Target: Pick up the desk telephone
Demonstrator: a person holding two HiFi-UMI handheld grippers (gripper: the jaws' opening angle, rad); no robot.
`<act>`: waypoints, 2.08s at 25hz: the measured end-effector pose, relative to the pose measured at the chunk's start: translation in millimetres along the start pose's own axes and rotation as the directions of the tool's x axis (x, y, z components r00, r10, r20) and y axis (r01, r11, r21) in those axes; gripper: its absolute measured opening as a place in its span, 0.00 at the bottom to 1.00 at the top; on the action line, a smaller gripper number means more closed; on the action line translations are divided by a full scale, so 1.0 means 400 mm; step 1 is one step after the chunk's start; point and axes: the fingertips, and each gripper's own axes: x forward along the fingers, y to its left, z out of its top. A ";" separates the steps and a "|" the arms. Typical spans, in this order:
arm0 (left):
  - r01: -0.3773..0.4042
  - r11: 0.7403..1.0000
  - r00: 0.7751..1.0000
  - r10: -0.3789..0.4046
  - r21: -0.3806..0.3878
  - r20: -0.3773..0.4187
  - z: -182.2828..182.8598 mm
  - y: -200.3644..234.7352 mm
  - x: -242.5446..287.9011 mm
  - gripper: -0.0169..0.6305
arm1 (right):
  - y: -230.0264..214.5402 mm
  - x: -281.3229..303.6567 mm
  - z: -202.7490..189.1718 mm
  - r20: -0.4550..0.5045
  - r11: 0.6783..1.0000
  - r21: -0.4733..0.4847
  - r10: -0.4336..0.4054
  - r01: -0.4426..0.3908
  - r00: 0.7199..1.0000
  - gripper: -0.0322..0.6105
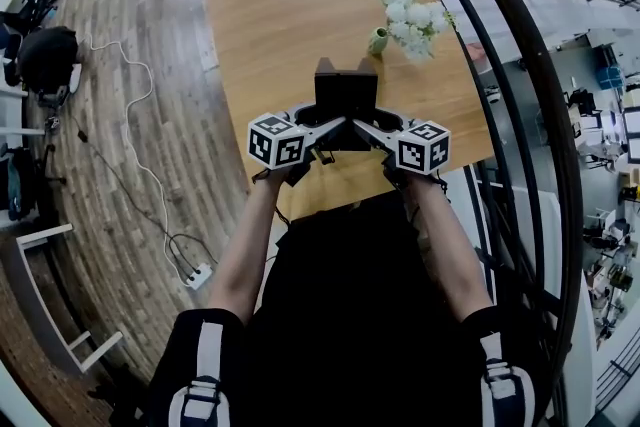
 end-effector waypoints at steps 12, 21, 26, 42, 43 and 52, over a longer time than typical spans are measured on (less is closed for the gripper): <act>-0.006 0.997 0.999 0.003 0.076 0.049 0.083 -0.031 -0.028 0.38 | 0.035 -0.021 0.074 0.061 0.999 -0.033 0.028 -0.026 0.998 0.39; -0.016 0.994 0.998 0.010 0.109 0.062 0.108 -0.054 -0.045 0.37 | 0.058 -0.035 0.093 0.090 0.998 -0.045 0.044 -0.040 0.995 0.39; -0.021 0.993 0.998 0.014 0.115 0.067 0.110 -0.059 -0.052 0.37 | 0.065 -0.037 0.094 0.093 0.998 -0.054 0.048 -0.043 0.995 0.39; -0.020 0.993 0.998 0.014 0.114 0.056 0.096 -0.054 -0.040 0.37 | 0.052 -0.036 0.081 0.087 0.997 -0.059 0.053 -0.048 0.995 0.39; -0.020 0.994 0.998 0.014 0.111 0.056 0.095 -0.053 -0.040 0.37 | 0.052 -0.035 0.080 0.085 0.997 -0.059 0.052 -0.047 0.995 0.39; -0.013 0.995 0.999 0.009 0.101 0.041 0.082 -0.044 -0.035 0.37 | 0.045 -0.029 0.068 0.071 0.998 -0.040 0.046 -0.043 0.996 0.39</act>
